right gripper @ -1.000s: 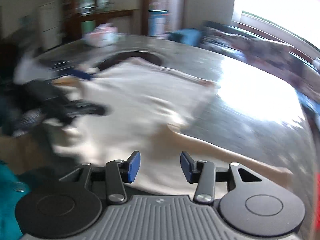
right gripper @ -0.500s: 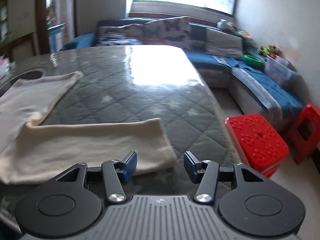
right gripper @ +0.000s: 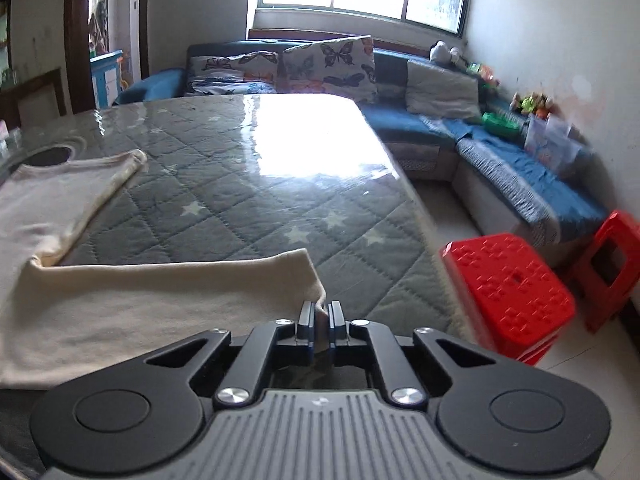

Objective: Fold clothes

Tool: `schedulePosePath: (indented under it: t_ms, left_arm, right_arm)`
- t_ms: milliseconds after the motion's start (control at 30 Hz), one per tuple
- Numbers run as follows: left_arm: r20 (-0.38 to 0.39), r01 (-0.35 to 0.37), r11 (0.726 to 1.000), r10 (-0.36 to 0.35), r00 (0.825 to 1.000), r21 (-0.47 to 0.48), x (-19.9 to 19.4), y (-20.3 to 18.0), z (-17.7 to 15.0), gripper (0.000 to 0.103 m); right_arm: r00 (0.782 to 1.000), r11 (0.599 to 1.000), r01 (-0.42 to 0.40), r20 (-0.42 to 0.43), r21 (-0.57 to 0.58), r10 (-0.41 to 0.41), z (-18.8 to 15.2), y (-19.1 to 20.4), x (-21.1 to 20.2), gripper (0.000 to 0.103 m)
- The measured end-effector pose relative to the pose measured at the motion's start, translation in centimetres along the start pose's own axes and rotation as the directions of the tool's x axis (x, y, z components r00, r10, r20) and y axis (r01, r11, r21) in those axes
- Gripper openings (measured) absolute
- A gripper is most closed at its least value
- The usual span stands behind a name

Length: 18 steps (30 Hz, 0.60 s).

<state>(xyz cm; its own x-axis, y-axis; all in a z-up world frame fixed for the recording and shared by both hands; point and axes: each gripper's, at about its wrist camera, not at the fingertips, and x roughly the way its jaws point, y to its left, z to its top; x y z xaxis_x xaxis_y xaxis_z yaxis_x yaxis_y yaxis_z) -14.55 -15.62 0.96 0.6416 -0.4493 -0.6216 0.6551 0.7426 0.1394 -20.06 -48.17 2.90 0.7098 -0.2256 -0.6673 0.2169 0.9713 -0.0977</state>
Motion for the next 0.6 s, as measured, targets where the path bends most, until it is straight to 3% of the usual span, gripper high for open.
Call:
schedulePosePath:
  t_ms: [233, 367, 500, 533, 600]
  left_arm:
    - [-0.003, 0.028, 1.0, -0.028, 1.0, -0.003, 0.8, -0.6, 0.4, 0.103]
    - [0.0, 0.031, 0.999, -0.031, 1.0, -0.019, 0.6, 0.0, 0.5, 0.103]
    - [0.028, 0.005, 0.998, -0.003, 1.0, -0.055, -0.8, 2.0, 0.4, 0.103]
    - [0.031, -0.011, 0.997, 0.013, 0.999, -0.075, -1.2, 2.8, 0.3, 0.103]
    - [0.03, -0.047, 0.991, 0.051, 0.998, -0.125, -1.9, 4.6, 0.1, 0.103]
  right_arm:
    - [0.997, 0.996, 0.075, 0.014, -0.038, -0.075, 0.9, -0.7, 0.8, 0.005]
    - [0.998, 0.997, 0.067, -0.006, -0.048, -0.067, 0.8, -0.7, 1.7, 0.007]
    - [0.999, 0.997, 0.049, 0.008, -0.053, -0.049, 1.3, -0.2, 1.1, 0.024]
    - [0.999, 0.997, 0.028, 0.023, -0.067, -0.027, 1.6, 0.5, 0.6, 0.034]
    - [0.999, 0.995, -0.015, 0.046, -0.094, 0.019, 2.0, 1.8, -0.2, 0.045]
